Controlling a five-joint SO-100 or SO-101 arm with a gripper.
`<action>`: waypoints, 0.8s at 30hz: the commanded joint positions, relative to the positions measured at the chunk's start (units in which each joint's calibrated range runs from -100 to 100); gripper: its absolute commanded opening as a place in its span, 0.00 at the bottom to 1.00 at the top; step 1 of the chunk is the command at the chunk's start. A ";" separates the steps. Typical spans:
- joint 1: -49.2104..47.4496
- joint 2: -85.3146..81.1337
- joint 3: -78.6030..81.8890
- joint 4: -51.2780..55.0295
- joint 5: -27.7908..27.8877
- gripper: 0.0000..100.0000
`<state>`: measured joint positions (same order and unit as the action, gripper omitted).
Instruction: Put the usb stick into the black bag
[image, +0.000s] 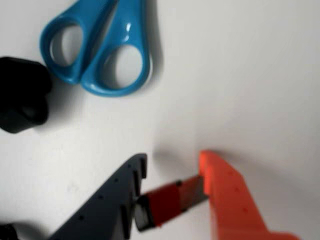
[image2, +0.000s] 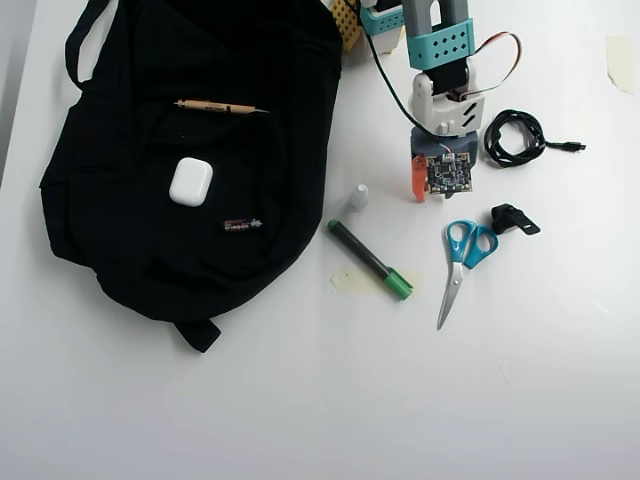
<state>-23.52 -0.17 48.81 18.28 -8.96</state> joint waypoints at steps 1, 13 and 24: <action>0.19 -0.08 0.16 0.67 0.20 0.14; -0.34 -0.91 0.07 3.77 0.62 0.14; 0.34 -1.08 3.49 3.00 1.15 0.14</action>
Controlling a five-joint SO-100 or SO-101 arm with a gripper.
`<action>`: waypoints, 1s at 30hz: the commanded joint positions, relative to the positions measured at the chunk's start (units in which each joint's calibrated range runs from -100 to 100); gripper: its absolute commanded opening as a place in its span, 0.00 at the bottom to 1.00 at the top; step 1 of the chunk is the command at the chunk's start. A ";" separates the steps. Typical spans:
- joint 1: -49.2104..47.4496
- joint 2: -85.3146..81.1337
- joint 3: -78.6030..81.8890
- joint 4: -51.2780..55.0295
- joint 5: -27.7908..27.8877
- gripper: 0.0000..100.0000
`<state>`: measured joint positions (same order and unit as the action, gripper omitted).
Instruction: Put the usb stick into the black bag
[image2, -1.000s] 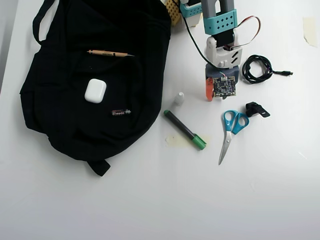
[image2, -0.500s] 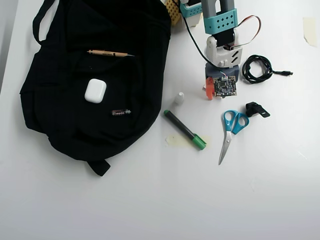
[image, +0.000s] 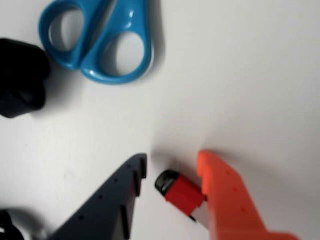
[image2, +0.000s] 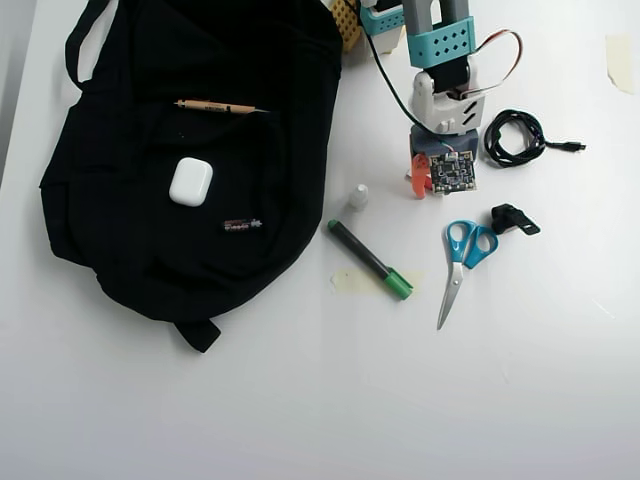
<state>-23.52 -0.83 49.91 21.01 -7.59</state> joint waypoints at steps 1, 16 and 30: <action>0.86 -0.41 2.65 0.18 -0.53 0.14; 0.86 -0.49 3.54 -0.25 -7.14 0.17; 0.86 -0.58 3.72 -6.79 15.25 0.16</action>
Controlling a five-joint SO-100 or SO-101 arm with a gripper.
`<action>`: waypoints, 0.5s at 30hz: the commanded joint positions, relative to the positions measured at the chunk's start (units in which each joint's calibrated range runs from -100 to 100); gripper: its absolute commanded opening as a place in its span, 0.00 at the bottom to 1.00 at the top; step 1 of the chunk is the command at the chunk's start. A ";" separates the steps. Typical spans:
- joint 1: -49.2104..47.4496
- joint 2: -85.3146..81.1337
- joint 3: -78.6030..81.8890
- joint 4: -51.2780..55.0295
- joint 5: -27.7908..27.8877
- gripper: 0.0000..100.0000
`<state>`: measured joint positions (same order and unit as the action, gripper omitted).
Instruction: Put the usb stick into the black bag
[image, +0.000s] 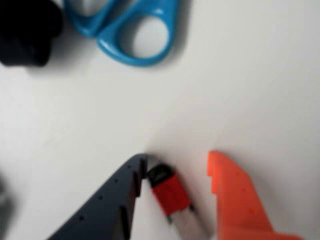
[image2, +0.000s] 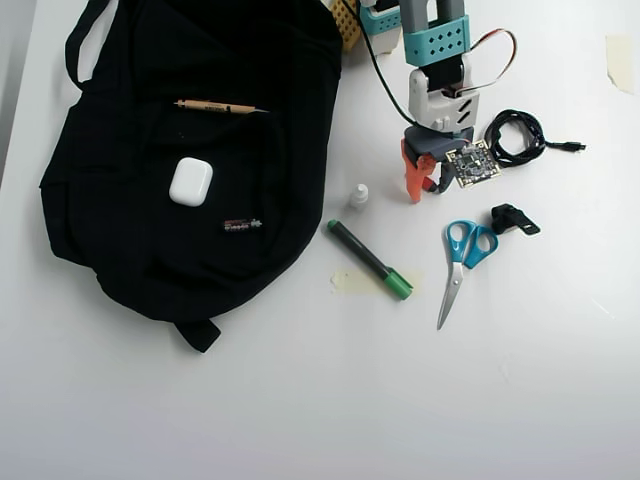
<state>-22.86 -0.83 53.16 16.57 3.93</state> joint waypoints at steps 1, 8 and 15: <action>0.12 -0.58 0.75 -2.71 4.35 0.16; 0.50 -0.66 2.55 -4.52 4.20 0.17; 0.95 -1.99 1.92 -3.65 2.78 0.16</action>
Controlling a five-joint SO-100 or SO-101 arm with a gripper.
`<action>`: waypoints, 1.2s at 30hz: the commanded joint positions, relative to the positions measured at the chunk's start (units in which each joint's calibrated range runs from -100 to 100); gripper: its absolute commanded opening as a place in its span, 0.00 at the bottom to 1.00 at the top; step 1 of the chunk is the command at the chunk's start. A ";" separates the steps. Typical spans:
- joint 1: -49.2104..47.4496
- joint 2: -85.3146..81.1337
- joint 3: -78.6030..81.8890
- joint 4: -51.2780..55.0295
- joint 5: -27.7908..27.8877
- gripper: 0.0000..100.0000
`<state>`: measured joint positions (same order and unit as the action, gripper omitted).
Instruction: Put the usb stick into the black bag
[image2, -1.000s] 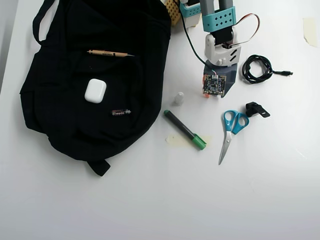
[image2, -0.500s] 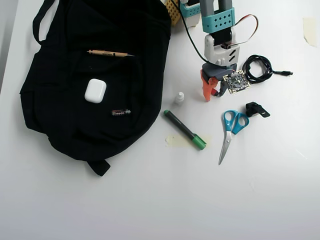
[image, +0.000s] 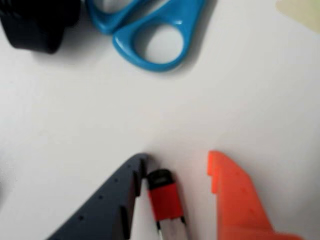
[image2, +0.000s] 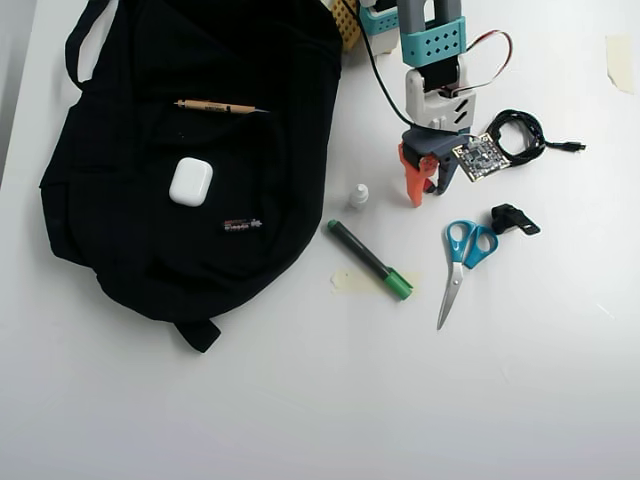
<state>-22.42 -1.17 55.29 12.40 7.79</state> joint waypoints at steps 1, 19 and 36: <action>0.51 -2.23 0.33 0.52 -1.86 0.16; -0.17 -11.20 -2.28 17.23 -2.70 0.16; -0.32 -11.11 -1.74 16.71 -2.55 0.03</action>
<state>-22.42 -10.34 55.12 29.27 5.30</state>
